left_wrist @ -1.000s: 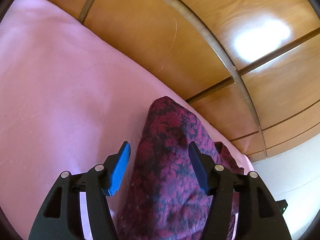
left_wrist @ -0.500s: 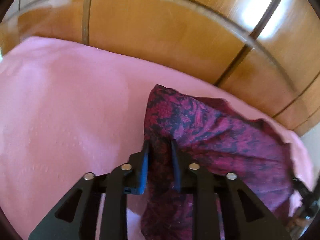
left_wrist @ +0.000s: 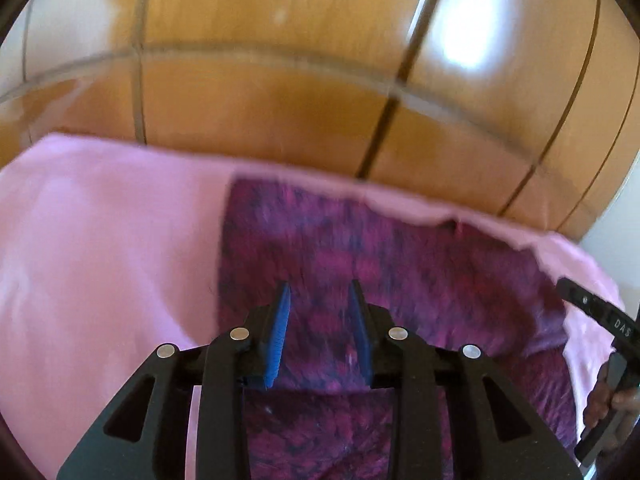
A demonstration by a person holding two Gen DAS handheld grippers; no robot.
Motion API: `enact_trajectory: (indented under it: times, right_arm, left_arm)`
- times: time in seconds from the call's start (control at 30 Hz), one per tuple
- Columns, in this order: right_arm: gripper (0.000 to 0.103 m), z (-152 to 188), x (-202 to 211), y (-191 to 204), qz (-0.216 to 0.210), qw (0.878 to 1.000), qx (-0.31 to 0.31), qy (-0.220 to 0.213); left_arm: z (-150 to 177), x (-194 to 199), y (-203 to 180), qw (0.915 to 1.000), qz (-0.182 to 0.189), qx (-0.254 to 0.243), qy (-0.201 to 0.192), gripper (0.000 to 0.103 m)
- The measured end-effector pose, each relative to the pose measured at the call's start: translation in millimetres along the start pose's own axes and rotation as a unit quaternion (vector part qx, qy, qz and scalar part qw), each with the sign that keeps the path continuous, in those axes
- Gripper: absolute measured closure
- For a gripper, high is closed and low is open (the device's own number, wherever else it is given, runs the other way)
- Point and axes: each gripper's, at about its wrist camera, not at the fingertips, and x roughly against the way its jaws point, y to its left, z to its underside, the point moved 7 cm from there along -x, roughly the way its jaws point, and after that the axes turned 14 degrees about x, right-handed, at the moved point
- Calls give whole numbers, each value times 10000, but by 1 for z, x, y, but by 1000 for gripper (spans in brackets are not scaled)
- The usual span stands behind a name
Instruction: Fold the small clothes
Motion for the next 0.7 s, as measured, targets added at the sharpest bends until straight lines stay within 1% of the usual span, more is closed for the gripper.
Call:
enact_trajectory:
  times: [0.03, 0.07, 0.1, 0.13, 0.17, 0.2, 0.3, 0.37, 0.4, 0.43, 0.47, 0.5, 0.53, 0.6, 0.63, 0.7]
  right_arm:
    - [38, 9, -16, 3, 66, 9996, 51, 266]
    - [38, 17, -29, 3, 121, 9987, 56, 493]
    - [38, 26, -42, 1, 185, 9978, 92, 626]
    - [38, 31, -47, 0, 232, 9986, 155, 445]
    - [38, 31, -48, 1, 286, 9988, 231, 311]
    - [37, 31, -50, 4, 372, 9983, 346, 284]
    - [36, 31, -51, 4, 420, 9980, 383, 293]
    - [36, 31, -46, 4, 386, 9982, 374, 283]
    - [36, 29, -43, 4, 375, 9981, 384, 285]
    - [32, 28, -36, 5, 335, 9984, 388, 258]
    - [25, 27, -29, 6, 279, 9988, 349, 211]
    - [23, 29, -21, 5, 261, 9991, 288, 160]
    - [21, 31, -11, 3, 280, 9994, 195, 114]
    - [20, 38, 5, 2, 205, 9998, 52, 58]
    - [15, 43, 12, 0, 217, 9997, -26, 73]
    - [14, 59, 24, -7, 284, 9992, -194, 227]
  left_arm:
    - [8, -15, 4, 9998, -154, 54, 143, 75]
    - [15, -27, 8, 9996, -187, 90, 199, 75]
    - [17, -30, 10, 9997, -149, 98, 142, 75]
    - [19, -32, 13, 9999, -125, 87, 17, 75]
    - [19, -30, 13, 9998, -158, 91, -4, 75]
    - [19, -30, 12, 9997, -205, 96, -10, 75]
    - [21, -28, 8, 9994, -330, 110, -56, 75]
    - [21, -15, 1, 9989, -415, 117, -183, 74]
    - [22, -8, 1, 9986, -459, 140, -238, 70]
    - [25, 2, 1, 9986, -439, 168, -261, 59]
    - [27, 11, 4, 9986, -401, 169, -290, 48]
    - [29, 19, 3, 9985, -389, 152, -364, 43]
    - [34, 30, 4, 9978, -456, 127, -466, 40]
    - [44, 42, 3, 9981, -413, 84, -458, 40]
    - [52, 48, 5, 9980, -458, 80, -425, 40]
    - [63, 55, 8, 9978, -521, 55, -398, 40]
